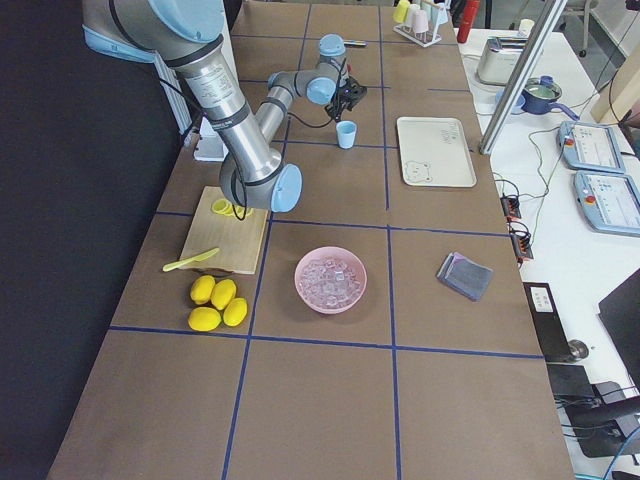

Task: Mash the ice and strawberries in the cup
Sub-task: 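Carry the ice with the right gripper over the blue cup and release, then move the right gripper back over the pink ice bowl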

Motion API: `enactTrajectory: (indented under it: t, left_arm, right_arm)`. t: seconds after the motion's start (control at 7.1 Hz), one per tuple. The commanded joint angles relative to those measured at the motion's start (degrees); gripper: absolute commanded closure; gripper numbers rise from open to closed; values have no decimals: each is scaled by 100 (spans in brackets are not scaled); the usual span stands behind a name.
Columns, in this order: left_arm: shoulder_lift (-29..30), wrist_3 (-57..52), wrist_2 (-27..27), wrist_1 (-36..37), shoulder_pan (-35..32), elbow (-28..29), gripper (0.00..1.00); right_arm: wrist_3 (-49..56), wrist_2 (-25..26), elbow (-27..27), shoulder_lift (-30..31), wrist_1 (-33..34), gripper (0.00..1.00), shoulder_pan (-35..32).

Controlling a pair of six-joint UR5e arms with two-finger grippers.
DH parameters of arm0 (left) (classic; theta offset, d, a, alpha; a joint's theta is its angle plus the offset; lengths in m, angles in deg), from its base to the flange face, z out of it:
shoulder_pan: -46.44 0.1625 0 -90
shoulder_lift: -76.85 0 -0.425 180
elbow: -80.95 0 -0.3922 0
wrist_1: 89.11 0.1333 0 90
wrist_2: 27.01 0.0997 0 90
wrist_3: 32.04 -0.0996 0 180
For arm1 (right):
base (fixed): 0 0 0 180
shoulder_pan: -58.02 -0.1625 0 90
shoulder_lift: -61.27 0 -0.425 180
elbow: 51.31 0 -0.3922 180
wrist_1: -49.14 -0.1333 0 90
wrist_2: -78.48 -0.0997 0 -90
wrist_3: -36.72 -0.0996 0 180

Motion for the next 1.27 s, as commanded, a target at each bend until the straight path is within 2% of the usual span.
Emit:
enactTrajectory:
  t: [0.0,0.14,0.28,0.42,0.7,1.13]
  left_arm:
    - [-4,-9,0,0,9,41,0]
    - [5,-35,9,-17,18,93,0]
    - [5,-35,9,-35,35,94,0]
    - [5,-35,0,-35,35,68,0]
    - [5,-9,9,-35,35,59,0]
    - [5,0,0,-26,35,67,0]
  right_arm:
    - [224,-125,476,167,94,0,-256]
    - [627,-936,1186,795,400,0,-755]
    - [1588,-1788,1663,1419,481,0,-1551]
    - [2528,-2249,1972,2130,482,0,-2073]
    - [4759,-2394,2369,3633,464,0,-2647]
    - [7793,-2254,2406,4824,412,0,-3036]
